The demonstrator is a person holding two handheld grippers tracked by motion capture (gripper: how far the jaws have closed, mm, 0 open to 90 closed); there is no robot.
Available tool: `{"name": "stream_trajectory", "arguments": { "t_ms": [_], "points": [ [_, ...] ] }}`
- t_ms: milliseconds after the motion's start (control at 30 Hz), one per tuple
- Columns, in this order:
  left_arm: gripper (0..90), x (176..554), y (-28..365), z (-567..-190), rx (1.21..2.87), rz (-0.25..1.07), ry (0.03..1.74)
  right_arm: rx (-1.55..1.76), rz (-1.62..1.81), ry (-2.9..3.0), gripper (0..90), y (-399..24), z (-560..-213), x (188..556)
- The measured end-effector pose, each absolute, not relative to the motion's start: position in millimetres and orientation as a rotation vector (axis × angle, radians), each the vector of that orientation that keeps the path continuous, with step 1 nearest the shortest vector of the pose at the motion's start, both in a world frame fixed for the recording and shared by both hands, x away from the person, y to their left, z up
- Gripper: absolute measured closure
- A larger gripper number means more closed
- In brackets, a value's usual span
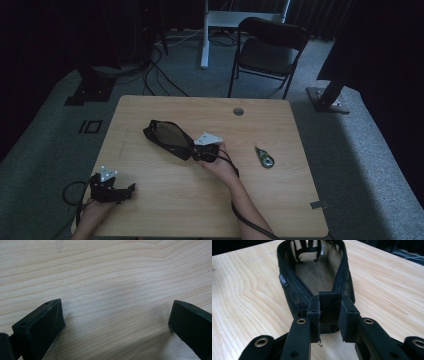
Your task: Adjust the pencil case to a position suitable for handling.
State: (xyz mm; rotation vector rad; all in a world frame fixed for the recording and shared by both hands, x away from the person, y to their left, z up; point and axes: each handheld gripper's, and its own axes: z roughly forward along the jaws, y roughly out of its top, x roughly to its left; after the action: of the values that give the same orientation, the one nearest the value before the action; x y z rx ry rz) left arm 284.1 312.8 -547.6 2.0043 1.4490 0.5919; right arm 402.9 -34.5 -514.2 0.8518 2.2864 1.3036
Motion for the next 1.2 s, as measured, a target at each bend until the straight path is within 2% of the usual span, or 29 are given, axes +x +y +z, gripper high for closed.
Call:
{"name": "stream_trajectory", "arguments": {
  "t_ms": [567, 1200],
  "points": [
    [0.2, 284.1, 312.8, -547.6, 2.004, 0.592, 1.449, 0.947, 1.248, 2.206, 73.3, -96.8, -513.9, 388.8],
    [0.2, 284.1, 312.8, -547.6, 2.004, 0.592, 1.449, 1.017, 1.218, 2.109, 73.3, -154.5, -517.1, 351.9]
  ]
}}
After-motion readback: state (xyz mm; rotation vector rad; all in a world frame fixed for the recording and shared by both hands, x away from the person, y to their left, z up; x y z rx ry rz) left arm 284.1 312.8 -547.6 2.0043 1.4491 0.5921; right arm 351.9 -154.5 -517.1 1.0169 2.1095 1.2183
